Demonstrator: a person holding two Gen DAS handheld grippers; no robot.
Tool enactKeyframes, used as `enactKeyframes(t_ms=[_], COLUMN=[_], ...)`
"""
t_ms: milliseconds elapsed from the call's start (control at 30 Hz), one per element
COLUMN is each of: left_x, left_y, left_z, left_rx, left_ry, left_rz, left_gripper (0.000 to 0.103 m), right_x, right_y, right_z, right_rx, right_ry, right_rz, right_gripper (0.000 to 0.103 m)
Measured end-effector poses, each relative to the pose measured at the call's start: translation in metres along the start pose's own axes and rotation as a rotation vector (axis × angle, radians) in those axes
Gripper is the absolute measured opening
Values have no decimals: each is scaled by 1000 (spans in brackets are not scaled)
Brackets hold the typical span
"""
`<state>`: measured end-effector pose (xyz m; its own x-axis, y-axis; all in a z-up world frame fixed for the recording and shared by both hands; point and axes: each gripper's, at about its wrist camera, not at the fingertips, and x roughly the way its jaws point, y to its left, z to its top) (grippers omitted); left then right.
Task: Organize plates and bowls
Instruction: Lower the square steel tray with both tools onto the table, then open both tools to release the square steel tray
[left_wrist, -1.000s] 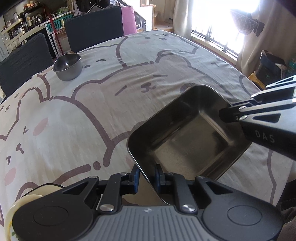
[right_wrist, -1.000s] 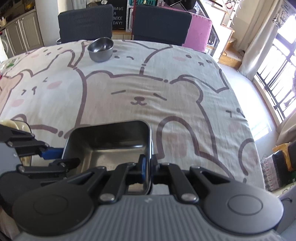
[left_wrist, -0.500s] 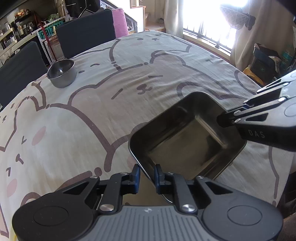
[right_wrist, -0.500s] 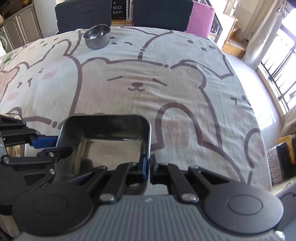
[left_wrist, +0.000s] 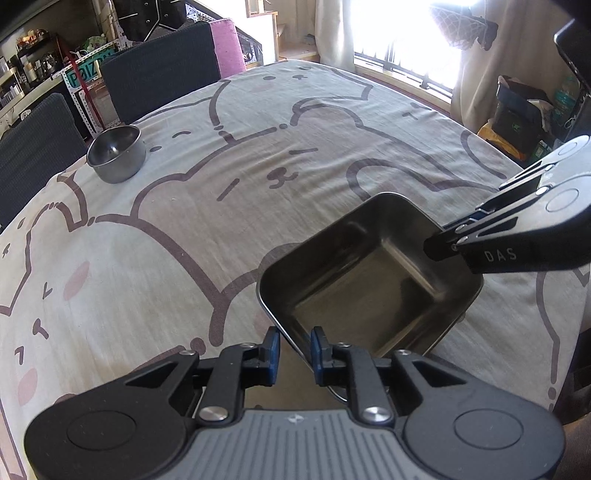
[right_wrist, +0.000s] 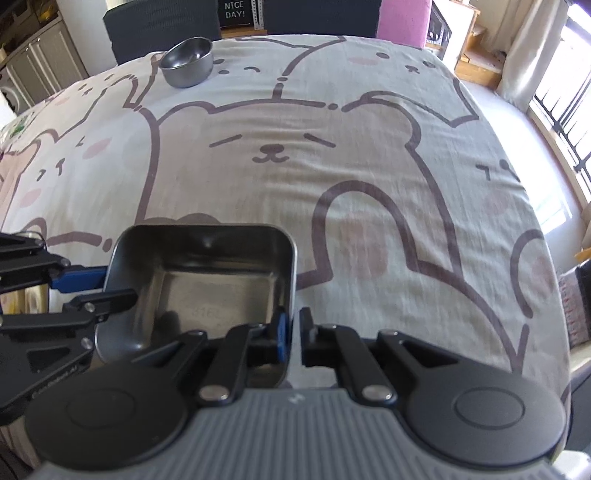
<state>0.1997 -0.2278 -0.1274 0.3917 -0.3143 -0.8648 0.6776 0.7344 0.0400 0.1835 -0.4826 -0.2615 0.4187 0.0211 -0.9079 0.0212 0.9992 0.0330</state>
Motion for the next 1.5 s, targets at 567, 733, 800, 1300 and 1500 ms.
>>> enactKeyframes(t_ms=[567,733,800,1300,1500], left_x=[0,-1,-2,-11,-17], left_y=[-2,-2,-1,-5,-1], left_z=[1,0,0,8,10], left_rx=[7,7,7,-19,-24], left_ry=[4,6,5,-23,-39], left_rz=[-21,-24,-24,-9,1], left_gripper=[24,24,24,45,63], right_x=[5,6,6,-7,-14], right_y=[-9,-8,-8,-4,-8], right_z=[0,1,1,-2,-6], right_rx=[6,-1,-1,-8,0], right_ry=[-6,-6,-6,-33,-51], right_rz=[2,-11,-10,32,15], right_gripper=[30,30,30,34,45])
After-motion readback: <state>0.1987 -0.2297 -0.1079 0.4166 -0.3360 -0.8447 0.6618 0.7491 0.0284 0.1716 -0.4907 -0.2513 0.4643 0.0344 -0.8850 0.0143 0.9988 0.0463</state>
